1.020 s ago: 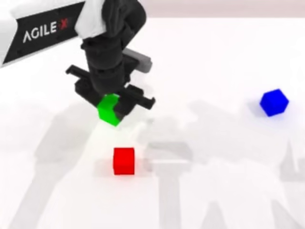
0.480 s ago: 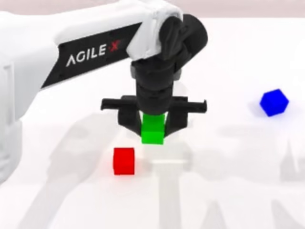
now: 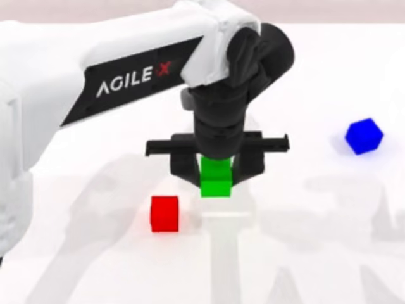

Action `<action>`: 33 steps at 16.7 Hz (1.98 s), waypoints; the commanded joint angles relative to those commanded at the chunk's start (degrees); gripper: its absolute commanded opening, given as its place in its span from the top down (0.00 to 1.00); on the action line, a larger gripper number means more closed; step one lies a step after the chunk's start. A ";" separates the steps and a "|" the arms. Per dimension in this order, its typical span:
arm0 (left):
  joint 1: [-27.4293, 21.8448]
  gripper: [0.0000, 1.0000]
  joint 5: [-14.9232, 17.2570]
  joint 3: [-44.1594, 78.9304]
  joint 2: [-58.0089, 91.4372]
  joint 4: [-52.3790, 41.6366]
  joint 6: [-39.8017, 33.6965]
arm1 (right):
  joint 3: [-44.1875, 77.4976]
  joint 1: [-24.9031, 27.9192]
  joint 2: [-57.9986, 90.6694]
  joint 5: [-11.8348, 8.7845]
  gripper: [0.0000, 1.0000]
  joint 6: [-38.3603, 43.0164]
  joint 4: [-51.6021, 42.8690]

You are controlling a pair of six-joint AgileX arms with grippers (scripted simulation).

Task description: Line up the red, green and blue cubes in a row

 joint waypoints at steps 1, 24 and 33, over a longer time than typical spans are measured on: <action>-0.01 1.00 0.00 -0.14 0.03 0.19 0.01 | 0.00 0.00 0.00 0.00 0.00 0.00 0.00; -0.02 0.25 0.01 -10.40 3.39 14.09 0.15 | 0.00 0.00 0.00 0.00 0.00 0.00 0.00; -0.02 0.00 0.01 -10.40 3.39 14.09 0.15 | 0.00 0.00 0.00 0.00 0.00 0.00 0.00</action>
